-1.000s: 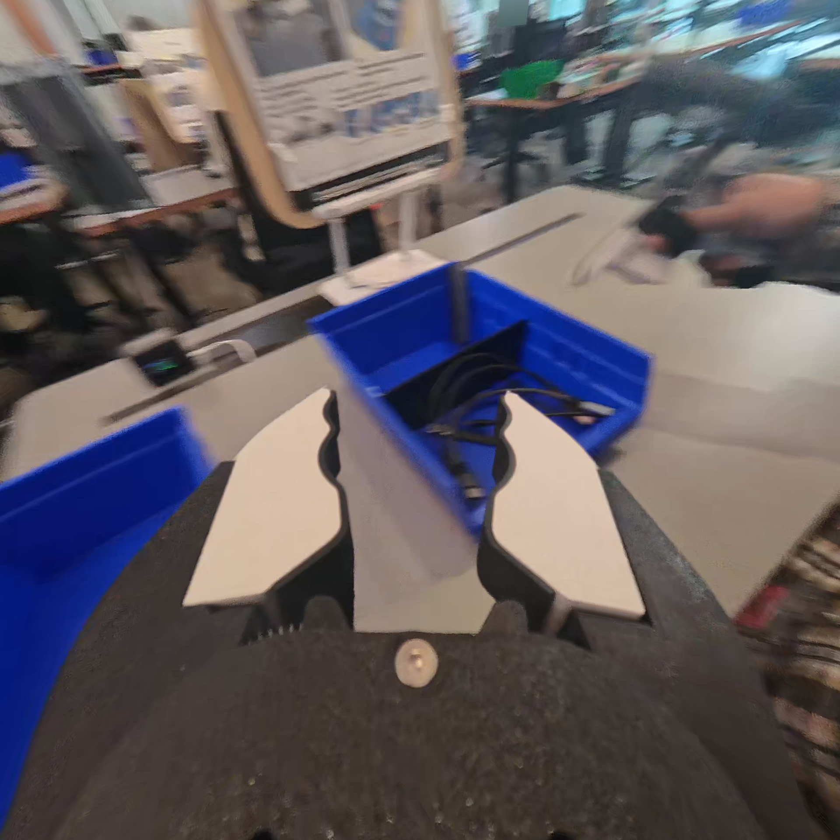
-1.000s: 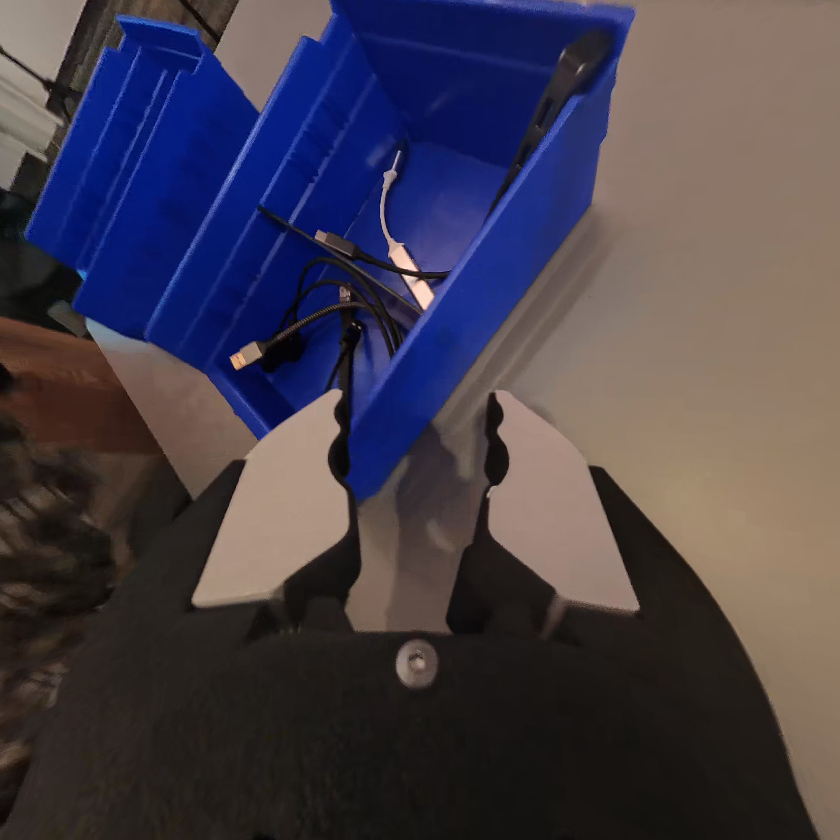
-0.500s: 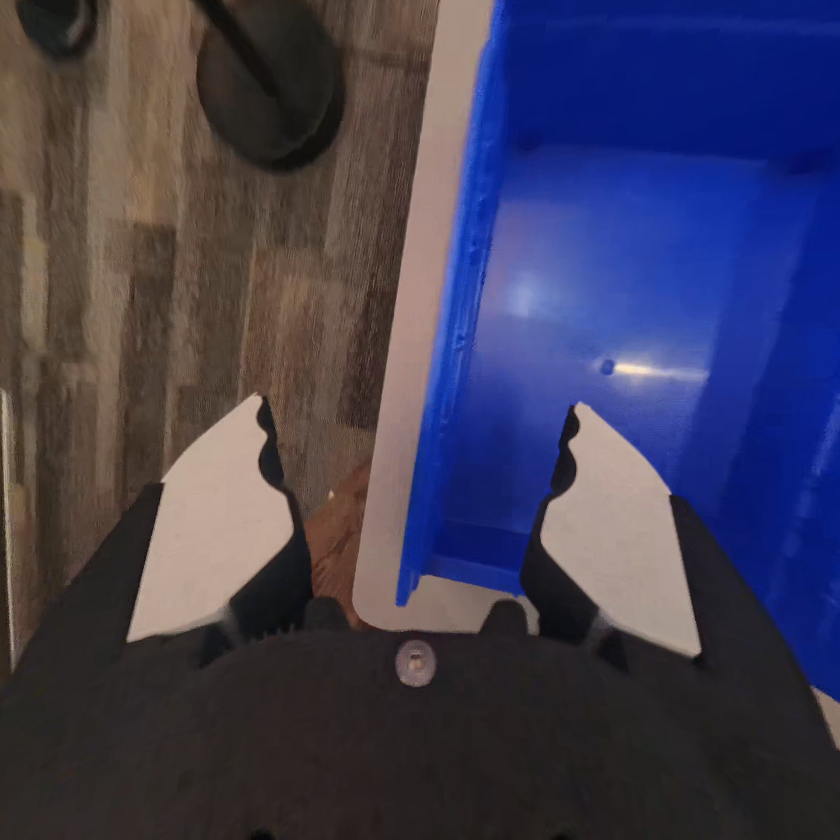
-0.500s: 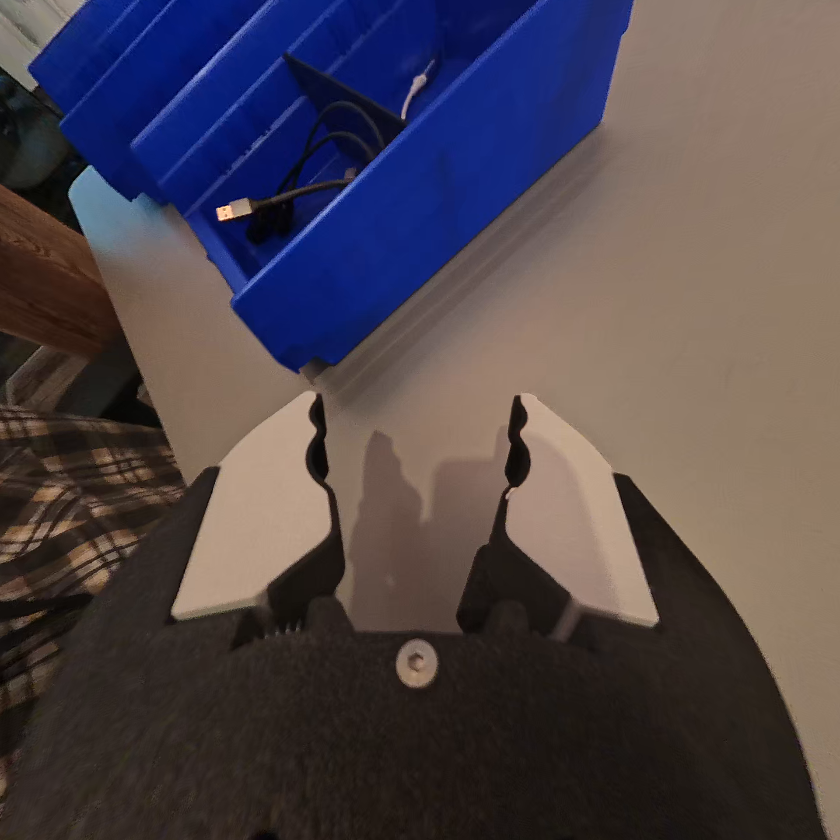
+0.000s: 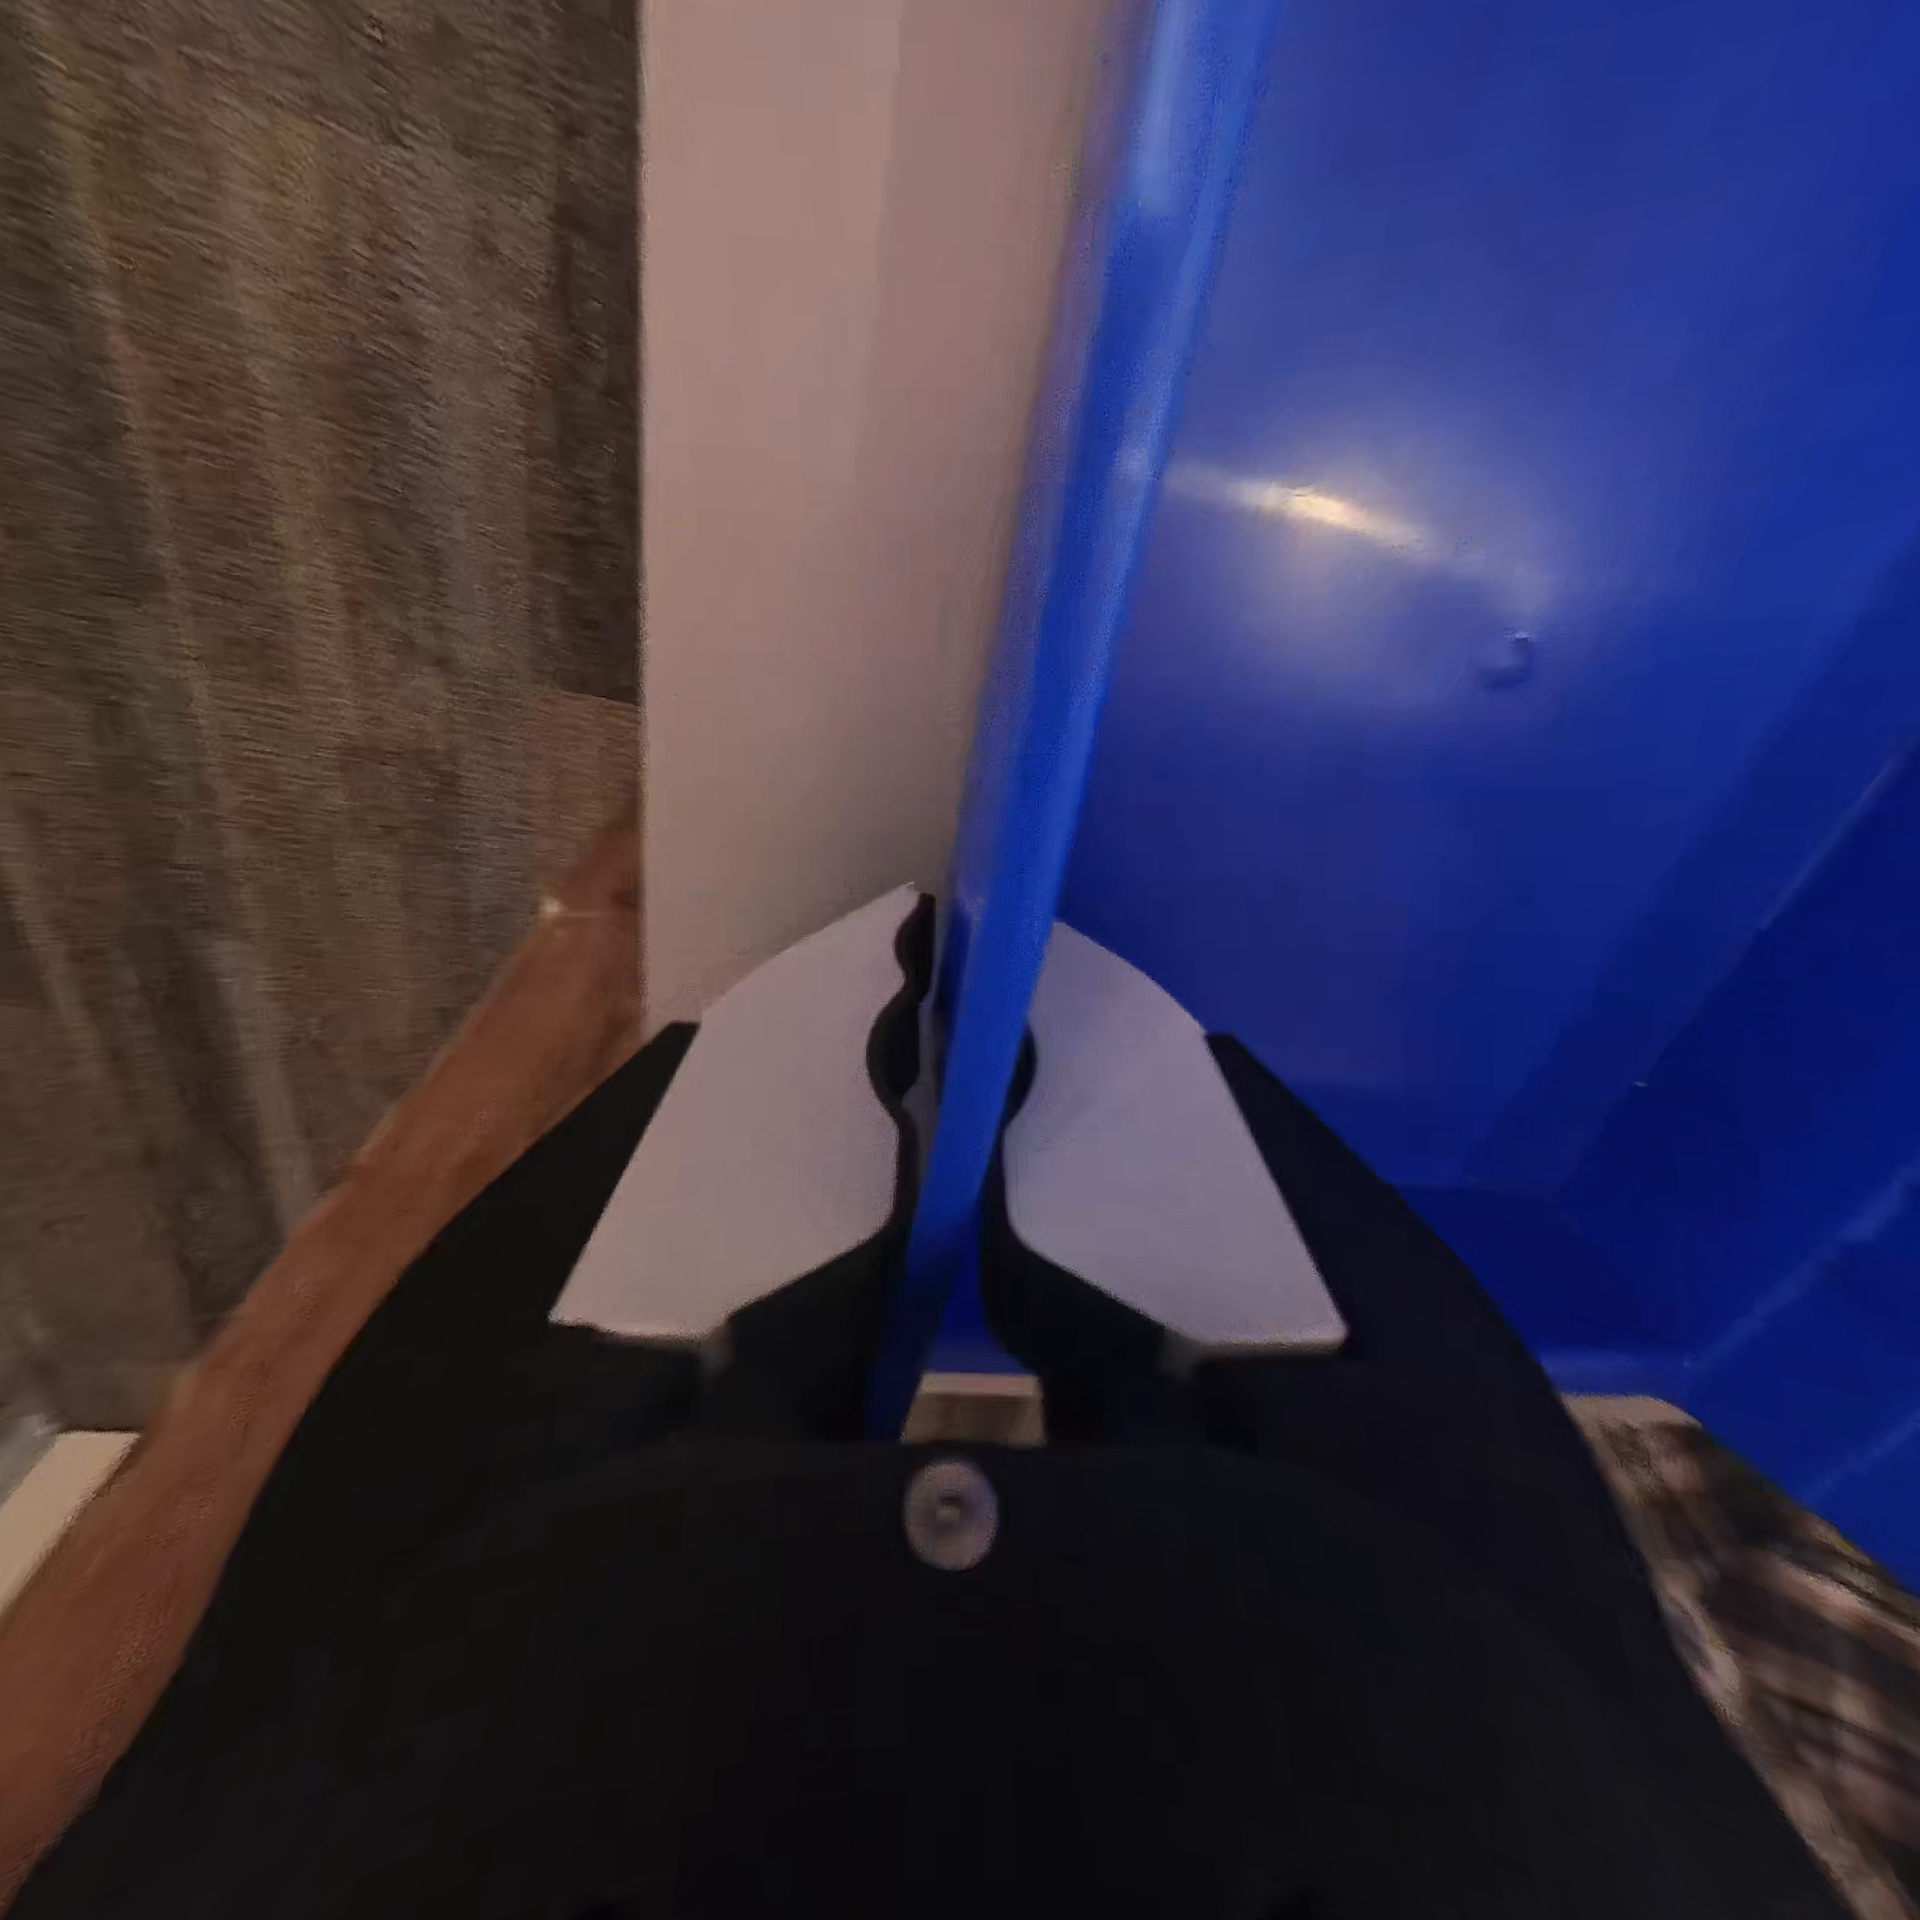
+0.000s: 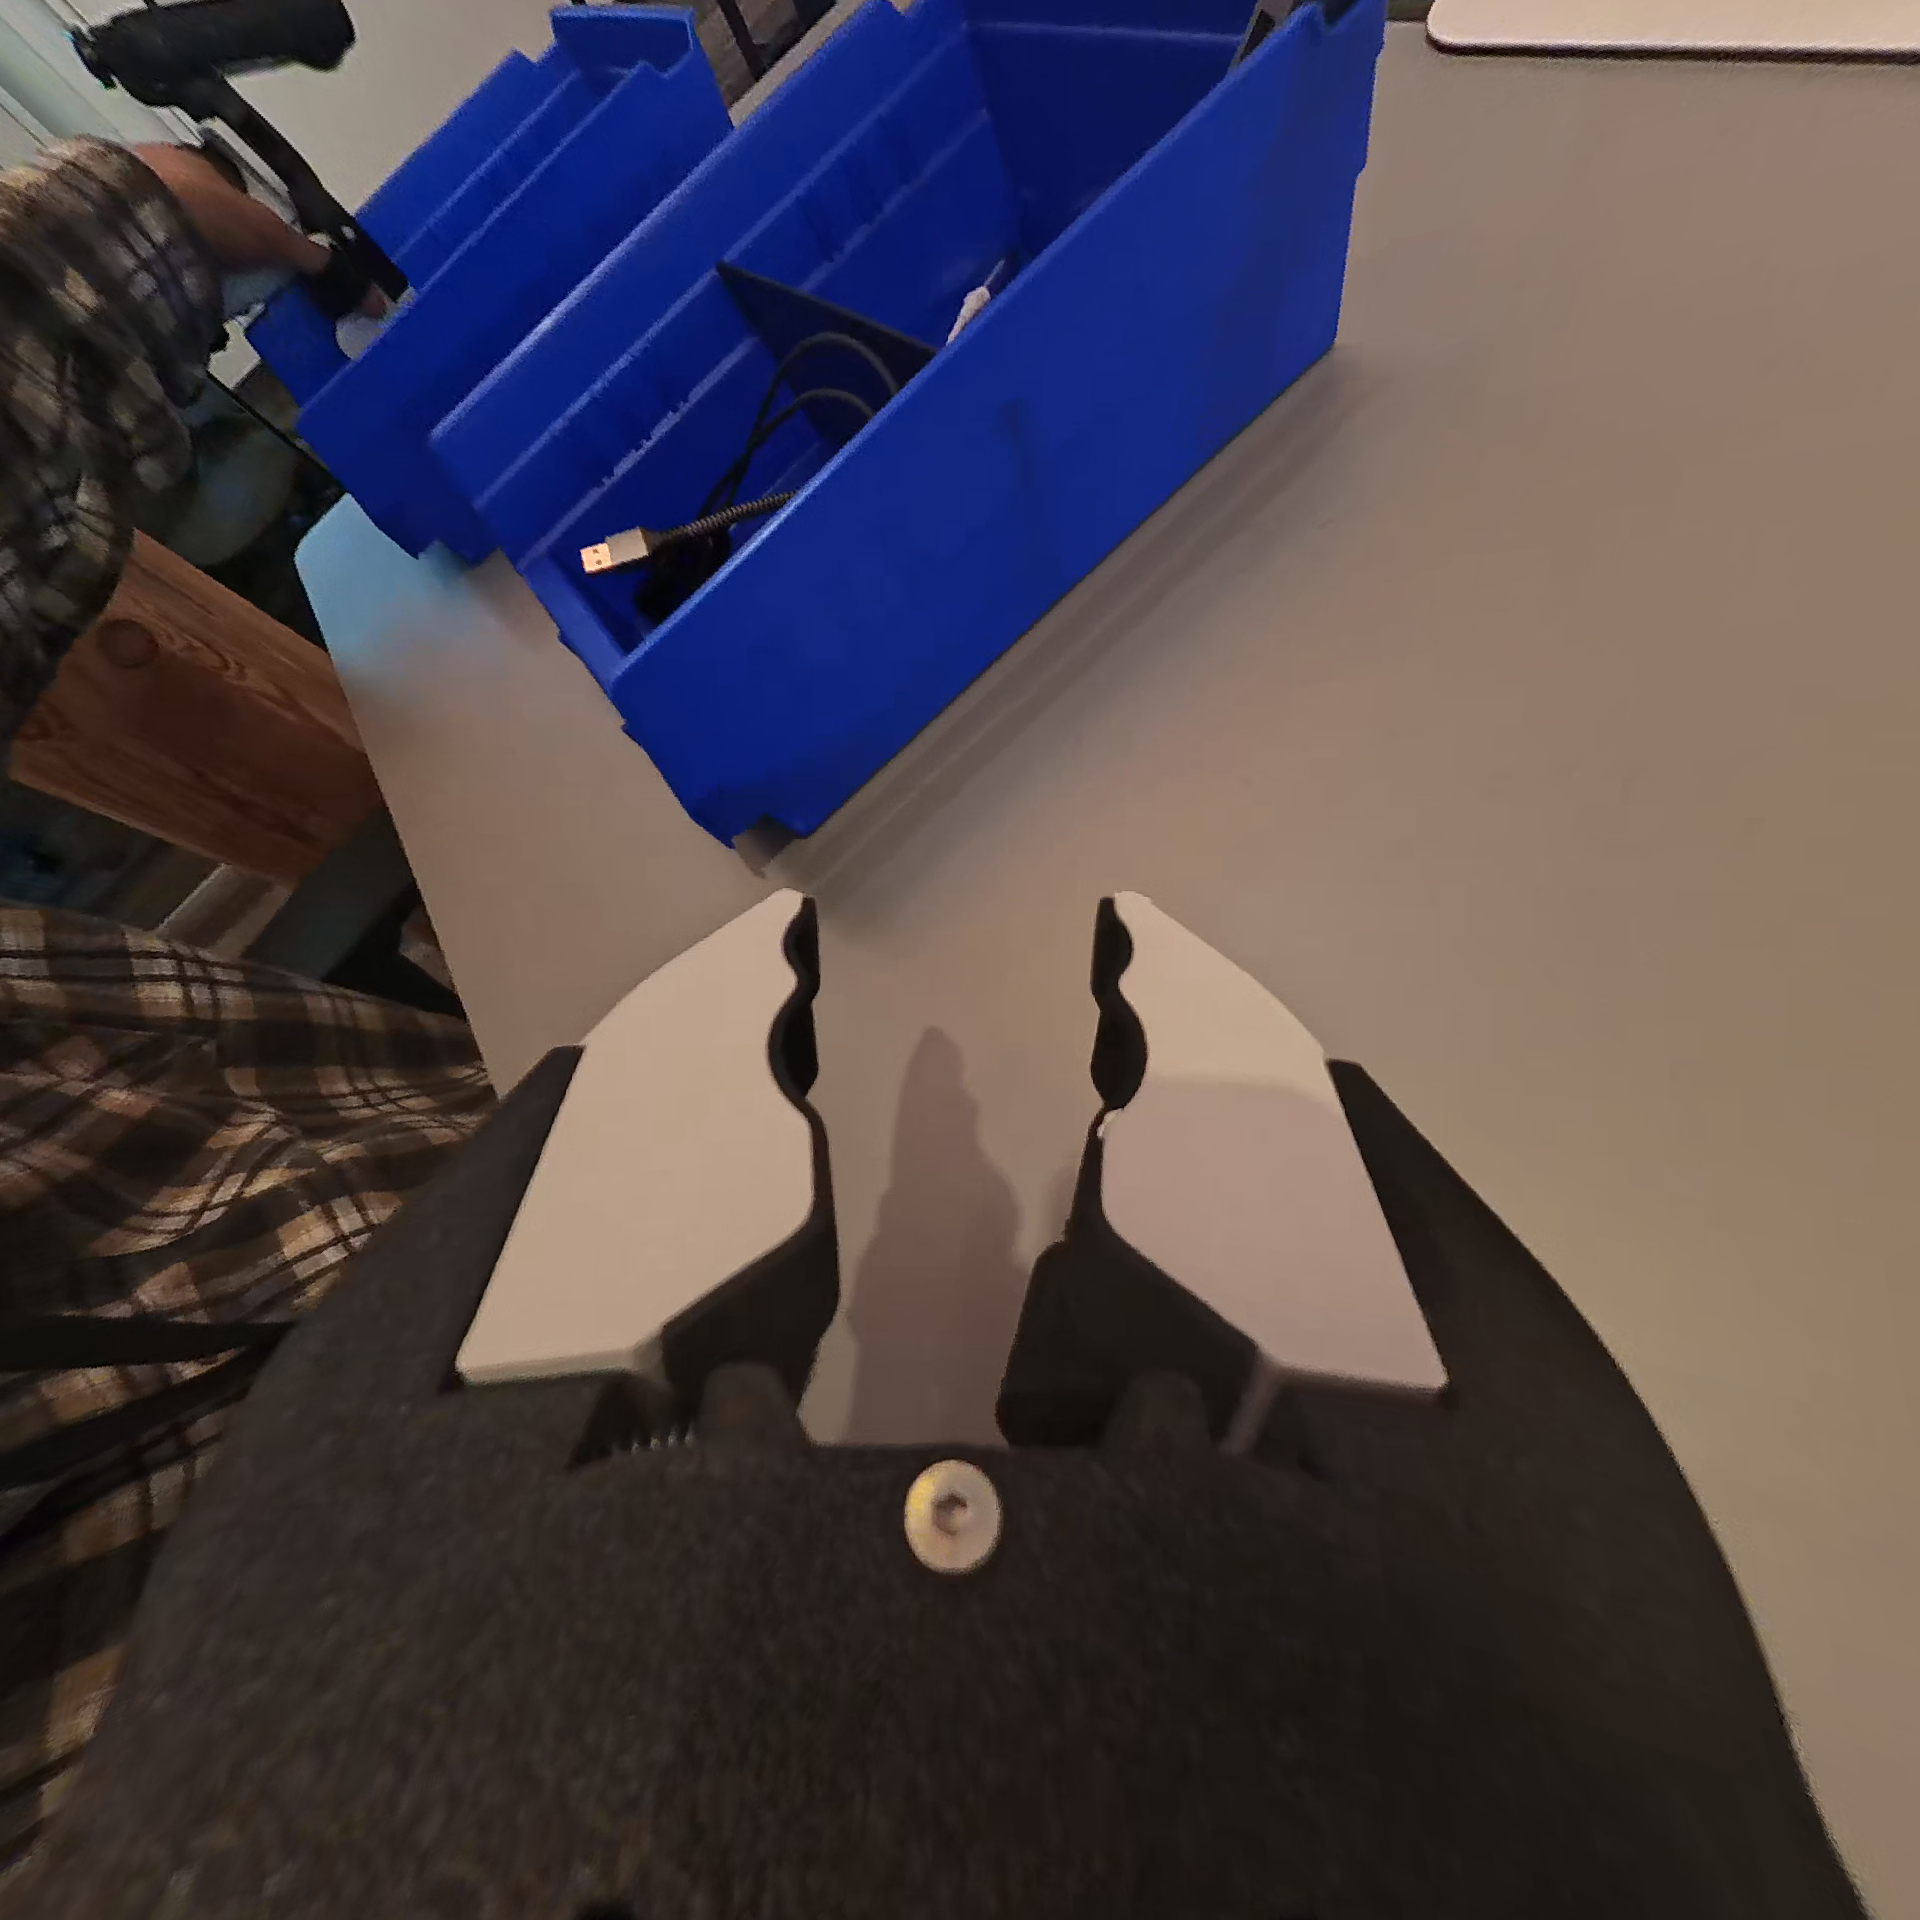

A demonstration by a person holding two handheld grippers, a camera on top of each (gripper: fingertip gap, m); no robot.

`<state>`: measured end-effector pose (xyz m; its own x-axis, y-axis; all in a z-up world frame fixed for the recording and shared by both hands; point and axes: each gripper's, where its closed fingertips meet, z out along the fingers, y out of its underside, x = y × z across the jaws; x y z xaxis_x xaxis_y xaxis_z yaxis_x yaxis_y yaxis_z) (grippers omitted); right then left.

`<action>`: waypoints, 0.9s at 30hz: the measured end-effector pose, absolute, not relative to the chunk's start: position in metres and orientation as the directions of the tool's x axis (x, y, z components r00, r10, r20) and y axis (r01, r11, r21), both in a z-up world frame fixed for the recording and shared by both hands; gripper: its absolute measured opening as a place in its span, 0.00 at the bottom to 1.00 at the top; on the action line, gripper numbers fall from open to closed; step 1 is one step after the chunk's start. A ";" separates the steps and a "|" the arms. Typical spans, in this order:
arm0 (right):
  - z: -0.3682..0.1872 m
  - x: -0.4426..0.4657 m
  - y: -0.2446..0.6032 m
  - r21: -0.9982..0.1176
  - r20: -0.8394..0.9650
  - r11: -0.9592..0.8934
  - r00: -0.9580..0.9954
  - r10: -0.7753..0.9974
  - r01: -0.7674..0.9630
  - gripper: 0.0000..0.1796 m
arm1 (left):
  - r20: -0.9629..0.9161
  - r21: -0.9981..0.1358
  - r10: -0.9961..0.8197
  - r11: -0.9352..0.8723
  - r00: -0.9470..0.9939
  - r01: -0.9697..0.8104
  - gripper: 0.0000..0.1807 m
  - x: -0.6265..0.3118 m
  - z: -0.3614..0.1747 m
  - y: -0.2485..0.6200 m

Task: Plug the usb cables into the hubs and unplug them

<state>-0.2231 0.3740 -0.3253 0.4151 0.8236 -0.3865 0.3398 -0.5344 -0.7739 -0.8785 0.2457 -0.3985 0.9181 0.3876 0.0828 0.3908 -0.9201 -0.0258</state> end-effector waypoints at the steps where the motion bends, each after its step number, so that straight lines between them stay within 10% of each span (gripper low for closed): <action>1: -0.324 -0.223 0.373 -0.775 -0.393 -0.537 0.411 0.823 0.333 0.27 | 0.115 -0.022 0.396 -0.916 0.911 0.401 0.03 -0.876 -0.398 0.245; 17: -0.304 -0.198 0.360 -0.795 -0.441 -0.554 0.393 0.807 0.247 0.19 | 0.299 -0.273 0.294 -0.885 0.908 0.376 0.03 -0.848 -0.310 0.265; 27: -0.285 -0.173 0.364 -0.815 -0.422 -0.544 0.438 0.794 0.200 0.19 | 0.134 -0.379 -0.055 -0.925 0.989 0.000 0.02 -0.731 -0.185 0.383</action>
